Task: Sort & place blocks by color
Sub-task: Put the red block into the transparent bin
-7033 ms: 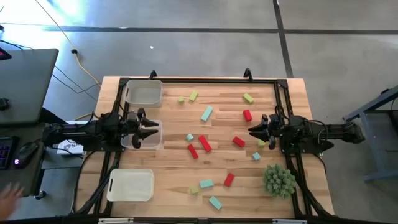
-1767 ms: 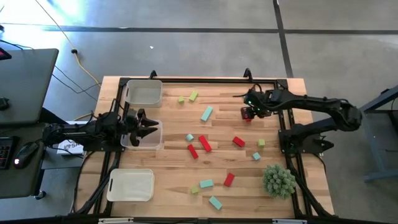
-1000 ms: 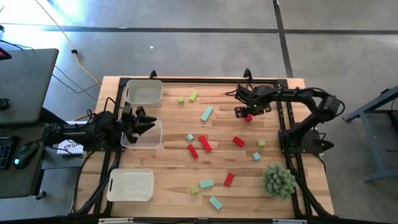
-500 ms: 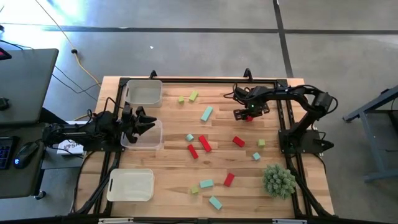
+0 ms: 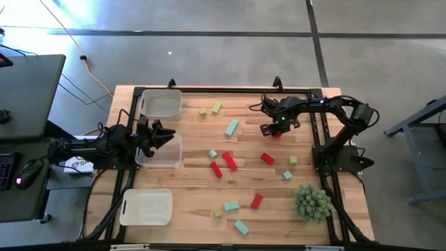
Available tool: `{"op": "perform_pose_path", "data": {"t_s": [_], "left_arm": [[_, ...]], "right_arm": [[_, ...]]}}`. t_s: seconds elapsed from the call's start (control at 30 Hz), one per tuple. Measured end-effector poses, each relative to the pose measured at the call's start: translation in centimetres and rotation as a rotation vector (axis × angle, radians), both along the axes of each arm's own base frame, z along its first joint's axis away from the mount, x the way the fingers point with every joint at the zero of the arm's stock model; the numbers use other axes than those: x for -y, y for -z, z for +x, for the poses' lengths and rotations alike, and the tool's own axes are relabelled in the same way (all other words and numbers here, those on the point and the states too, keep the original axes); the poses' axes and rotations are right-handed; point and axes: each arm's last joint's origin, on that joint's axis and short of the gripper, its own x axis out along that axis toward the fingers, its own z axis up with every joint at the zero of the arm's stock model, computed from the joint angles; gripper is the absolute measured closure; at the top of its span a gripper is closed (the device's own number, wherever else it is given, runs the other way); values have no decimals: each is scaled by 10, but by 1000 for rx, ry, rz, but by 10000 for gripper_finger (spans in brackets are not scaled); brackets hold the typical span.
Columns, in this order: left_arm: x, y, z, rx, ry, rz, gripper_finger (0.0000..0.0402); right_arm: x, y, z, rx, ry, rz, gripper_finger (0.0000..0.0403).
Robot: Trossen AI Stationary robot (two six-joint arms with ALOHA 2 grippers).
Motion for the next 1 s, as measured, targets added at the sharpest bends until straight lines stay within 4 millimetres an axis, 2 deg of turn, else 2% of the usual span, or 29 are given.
{"op": "perform_pose_path", "data": {"t_s": [0.13, 0.27, 0.63, 1.0], "left_arm": [[0, -1, 0, 3, 6, -6, 252], [1, -11, -2, 25, 6, 20, 252], [1, -51, -3, 36, -28, 172, 252], [-3, -98, 15, -43, -67, 374, 252]], "right_arm": [[-6, -12, 5, 92, -27, -20, 294], [-15, -27, 15, 232, -49, -42, 294], [-36, -78, 41, 673, -120, -207, 294], [-47, -106, 59, 967, -186, -291, 294]]}}
